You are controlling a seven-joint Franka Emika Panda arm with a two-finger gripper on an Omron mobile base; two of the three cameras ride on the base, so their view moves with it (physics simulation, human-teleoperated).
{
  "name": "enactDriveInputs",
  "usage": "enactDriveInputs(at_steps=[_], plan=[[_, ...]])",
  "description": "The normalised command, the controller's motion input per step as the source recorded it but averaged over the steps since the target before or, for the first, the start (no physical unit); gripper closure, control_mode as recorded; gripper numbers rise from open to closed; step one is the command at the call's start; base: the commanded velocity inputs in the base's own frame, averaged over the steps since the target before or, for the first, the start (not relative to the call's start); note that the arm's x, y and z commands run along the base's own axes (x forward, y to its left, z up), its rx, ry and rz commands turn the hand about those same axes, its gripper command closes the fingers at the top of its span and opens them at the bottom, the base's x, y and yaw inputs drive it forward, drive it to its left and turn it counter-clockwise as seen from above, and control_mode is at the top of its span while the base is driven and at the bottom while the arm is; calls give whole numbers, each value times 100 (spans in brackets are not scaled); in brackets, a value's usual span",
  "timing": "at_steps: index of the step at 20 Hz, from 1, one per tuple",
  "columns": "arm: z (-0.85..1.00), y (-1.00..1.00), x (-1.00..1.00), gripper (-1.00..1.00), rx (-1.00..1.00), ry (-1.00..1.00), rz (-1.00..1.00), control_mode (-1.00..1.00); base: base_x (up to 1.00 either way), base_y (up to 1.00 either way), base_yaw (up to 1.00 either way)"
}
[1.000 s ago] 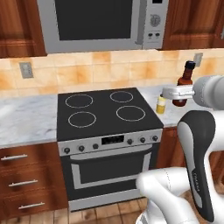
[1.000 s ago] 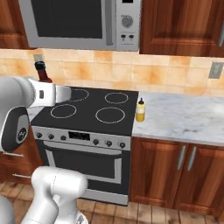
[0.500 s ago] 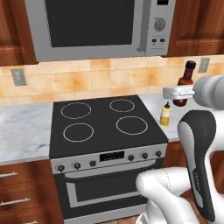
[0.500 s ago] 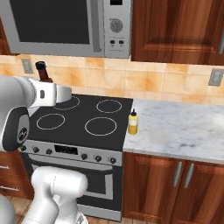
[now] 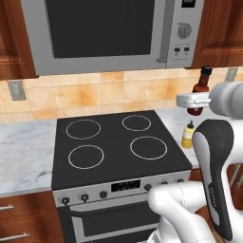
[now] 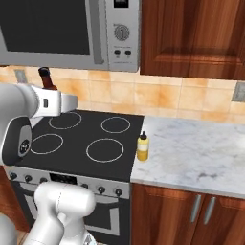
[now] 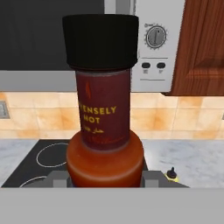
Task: Take 2 condiments from the cabinet and move them on the counter near the stove.Make sure the condiments are lined up with each other, next to each other.
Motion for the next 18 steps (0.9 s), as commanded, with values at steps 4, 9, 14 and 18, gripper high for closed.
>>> enactDriveInputs(at_steps=[4, 9, 14, 18], plan=[[0, 0, 0, 100, 0, 0, 0, 100, 51, -29, 0], [0, 0, 0, 100, 0, 0, 0, 100, 46, -40, 0], [0, 0, 0, 100, 0, 0, 0, 100, 39, -36, 0], [0, 0, 0, 100, 0, 0, 0, 100, 47, -3, 2]])
